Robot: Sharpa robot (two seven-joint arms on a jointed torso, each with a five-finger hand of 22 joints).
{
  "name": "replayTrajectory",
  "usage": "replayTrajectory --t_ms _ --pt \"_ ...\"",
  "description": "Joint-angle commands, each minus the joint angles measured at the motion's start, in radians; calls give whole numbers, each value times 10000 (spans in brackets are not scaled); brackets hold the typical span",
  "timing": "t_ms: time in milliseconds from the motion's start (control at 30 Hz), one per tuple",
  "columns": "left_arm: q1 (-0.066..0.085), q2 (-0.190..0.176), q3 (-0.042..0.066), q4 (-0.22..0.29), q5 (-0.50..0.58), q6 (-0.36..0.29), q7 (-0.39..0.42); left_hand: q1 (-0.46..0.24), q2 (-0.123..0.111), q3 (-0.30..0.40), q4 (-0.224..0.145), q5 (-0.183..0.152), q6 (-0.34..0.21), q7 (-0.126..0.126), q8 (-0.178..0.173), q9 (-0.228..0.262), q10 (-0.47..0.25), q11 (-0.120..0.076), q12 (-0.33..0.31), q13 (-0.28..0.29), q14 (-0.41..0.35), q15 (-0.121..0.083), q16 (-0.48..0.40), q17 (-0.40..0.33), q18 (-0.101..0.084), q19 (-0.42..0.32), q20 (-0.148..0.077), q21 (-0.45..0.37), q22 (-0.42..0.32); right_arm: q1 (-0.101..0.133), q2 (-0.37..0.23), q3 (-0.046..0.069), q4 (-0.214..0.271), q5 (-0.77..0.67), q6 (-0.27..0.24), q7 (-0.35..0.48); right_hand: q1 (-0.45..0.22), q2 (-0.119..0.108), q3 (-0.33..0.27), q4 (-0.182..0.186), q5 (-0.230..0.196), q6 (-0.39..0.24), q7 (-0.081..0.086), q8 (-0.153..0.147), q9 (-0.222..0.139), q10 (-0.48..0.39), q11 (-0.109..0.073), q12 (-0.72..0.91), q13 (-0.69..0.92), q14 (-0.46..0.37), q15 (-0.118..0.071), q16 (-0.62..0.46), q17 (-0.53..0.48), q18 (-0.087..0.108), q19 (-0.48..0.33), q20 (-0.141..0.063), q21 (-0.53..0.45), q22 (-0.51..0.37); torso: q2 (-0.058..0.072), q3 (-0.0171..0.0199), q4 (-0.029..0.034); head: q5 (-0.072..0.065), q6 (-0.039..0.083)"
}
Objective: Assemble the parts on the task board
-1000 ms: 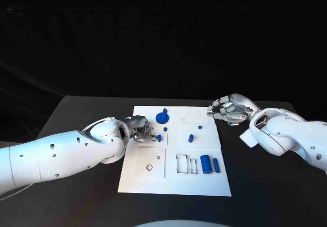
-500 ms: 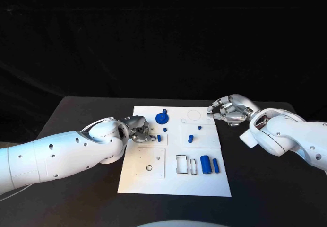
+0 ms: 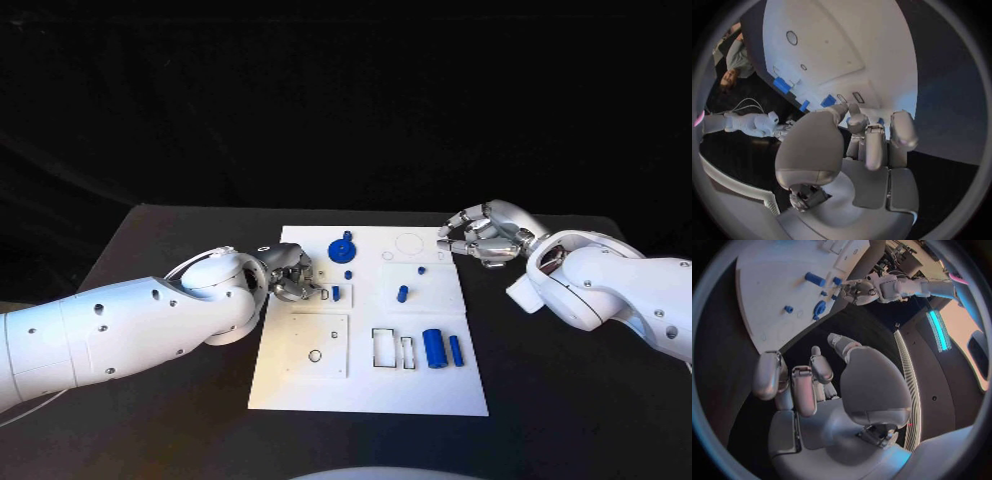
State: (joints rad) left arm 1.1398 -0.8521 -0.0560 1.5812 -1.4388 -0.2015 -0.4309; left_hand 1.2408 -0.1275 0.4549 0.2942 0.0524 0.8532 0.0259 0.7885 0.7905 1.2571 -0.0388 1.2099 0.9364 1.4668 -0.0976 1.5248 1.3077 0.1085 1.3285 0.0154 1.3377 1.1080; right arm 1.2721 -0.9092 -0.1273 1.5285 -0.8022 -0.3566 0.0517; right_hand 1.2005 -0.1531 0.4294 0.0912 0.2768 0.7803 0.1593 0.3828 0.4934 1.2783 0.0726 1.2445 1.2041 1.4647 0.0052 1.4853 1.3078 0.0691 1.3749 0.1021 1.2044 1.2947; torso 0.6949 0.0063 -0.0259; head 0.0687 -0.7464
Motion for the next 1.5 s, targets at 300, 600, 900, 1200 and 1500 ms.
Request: replayTrajectory --t_ms 300,600,900,1200,1500 --pt "656 -448 242 369 3803 1231 -128 -1522 -644 -172 15 21 -37 536 -1575 -1131 -346 441 -541 -857 700 407 -199 1404 -54 -213 285 -275 -379 -17 7 -3 -47 -81 154 11 42 4 35 42 50 -68 17 31 -9 -25 19 47 -15 571 -58 -53 522 176 -41 16 -40 15 -27 33 1 -8 43" --pt "1364 -134 260 -65 7313 3523 -797 -1262 -278 -705 -8 32 -682 904 -2443 -1749 -1618 753 -2051 -2962 454 663 -632 691 112 -716 497 -894 -1311 -18 57 -11 -123 -63 244 25 73 -2 51 23 76 -71 13 48 -14 -25 14 49 -18 566 -60 -64 502 183 -54 15 -69 -2 -24 24 -8 19 93" --pt "1991 865 130 -1316 8157 4544 -1334 -1828 -289 -1113 11 12 -168 773 -2082 -1762 -1455 669 -1892 -2832 448 612 -654 643 120 -663 503 -932 -1317 -21 39 -20 -144 -57 242 20 82 -2 57 17 93 -71 12 55 -16 -32 13 43 -27 565 -62 -66 499 181 -49 14 -62 5 1 13 -7 -7 133" --pt "2295 1621 52 -2116 7369 4493 -1666 -2191 -107 -1548 11 21 -158 705 -1768 -1601 -1485 613 -1840 -2841 437 565 -661 619 122 -659 460 -970 -1350 -22 45 -22 -146 -55 230 16 81 -2 63 20 125 -71 13 63 -20 -27 14 49 -22 564 -63 -70 491 182 -53 13 -71 1 6 20 -1 -5 83" --pt "2448 2130 -137 -2714 6722 5304 -2113 -2392 188 -1839 11 24 -127 606 -1279 -1223 -1506 535 -1762 -2779 423 503 -666 600 126 -672 413 -1006 -1381 -22 51 -23 -164 -55 217 8 85 -10 78 20 229 -78 13 82 -30 -28 13 50 -27 563 -64 -73 490 182 -52 11 -77 3 -6 22 27 5 29"
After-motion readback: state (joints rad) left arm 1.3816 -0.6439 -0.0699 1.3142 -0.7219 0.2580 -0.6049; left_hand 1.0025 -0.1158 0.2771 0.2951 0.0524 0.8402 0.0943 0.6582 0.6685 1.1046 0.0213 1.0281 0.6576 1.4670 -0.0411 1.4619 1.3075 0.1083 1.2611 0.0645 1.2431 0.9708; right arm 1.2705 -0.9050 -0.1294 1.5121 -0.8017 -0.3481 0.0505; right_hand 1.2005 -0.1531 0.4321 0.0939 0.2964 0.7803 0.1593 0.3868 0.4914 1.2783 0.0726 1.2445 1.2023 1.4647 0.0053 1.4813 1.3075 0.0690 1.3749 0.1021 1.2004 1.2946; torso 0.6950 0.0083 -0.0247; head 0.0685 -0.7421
